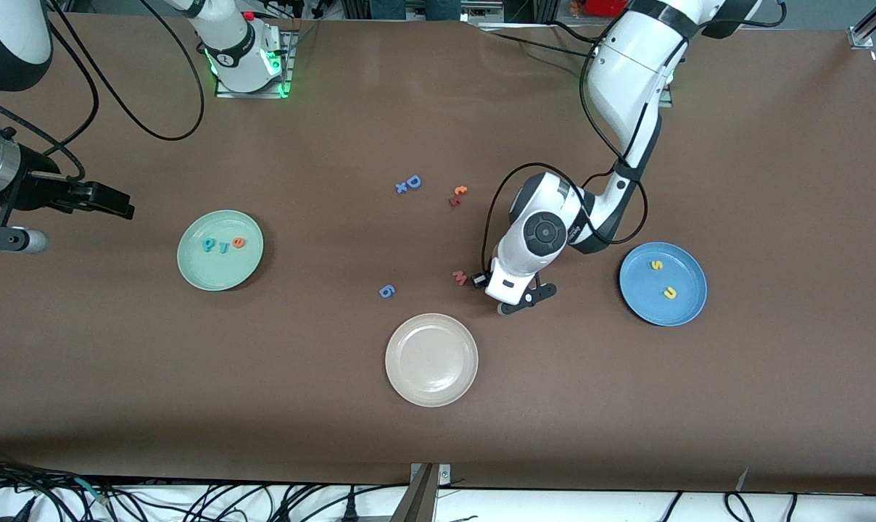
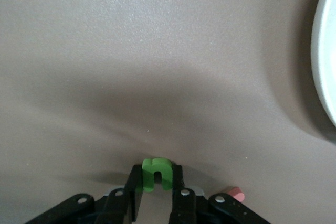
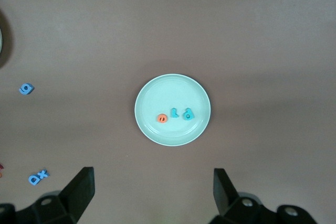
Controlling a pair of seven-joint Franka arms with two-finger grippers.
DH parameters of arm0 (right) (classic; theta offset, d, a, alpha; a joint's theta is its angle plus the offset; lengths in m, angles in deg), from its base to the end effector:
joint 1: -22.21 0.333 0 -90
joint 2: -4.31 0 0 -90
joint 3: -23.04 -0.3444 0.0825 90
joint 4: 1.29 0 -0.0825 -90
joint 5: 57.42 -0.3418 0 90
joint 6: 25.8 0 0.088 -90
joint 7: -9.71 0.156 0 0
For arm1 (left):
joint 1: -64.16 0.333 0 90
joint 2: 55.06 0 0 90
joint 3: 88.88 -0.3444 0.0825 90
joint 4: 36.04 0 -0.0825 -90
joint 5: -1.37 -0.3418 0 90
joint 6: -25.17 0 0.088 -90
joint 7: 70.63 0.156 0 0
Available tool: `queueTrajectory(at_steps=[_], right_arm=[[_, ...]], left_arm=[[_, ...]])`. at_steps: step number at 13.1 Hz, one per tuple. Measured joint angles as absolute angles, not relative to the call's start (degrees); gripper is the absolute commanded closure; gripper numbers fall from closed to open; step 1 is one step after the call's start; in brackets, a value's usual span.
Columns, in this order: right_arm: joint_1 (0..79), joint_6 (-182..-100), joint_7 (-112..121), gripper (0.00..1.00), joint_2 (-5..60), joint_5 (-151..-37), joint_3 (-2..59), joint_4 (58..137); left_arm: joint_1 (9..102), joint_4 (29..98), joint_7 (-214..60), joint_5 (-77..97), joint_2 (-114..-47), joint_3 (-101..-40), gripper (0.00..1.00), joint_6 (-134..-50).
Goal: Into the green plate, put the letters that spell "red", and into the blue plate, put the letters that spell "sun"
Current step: 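Carry the green n over the blue plate with the left gripper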
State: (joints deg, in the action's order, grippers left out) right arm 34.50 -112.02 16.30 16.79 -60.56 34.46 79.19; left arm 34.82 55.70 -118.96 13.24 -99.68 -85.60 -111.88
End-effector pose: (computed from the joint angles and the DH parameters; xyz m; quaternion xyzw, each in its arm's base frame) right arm 0.5683 0.0295 0.5530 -0.9972 0.0485 0.0569 0.0022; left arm 0.5767 -0.3734 0.1765 0.9716 0.2184 -0.0547 0.0728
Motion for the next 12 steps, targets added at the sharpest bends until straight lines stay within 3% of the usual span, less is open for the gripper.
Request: queueTrajectory(at_steps=[4,12], right_arm=[[34.5,-112.0,16.3,0.0,16.8,-60.6,34.5,79.2],[34.5,-112.0,16.3,0.0,16.8,-60.6,34.5,79.3]], left_arm=[[35.6,55.3,-117.2,11.9,-99.7,-86.6,0.93,-111.4],[48.0,53.5,-96.1,1.2,-94.6,-87.2,0.91,-94.4]])
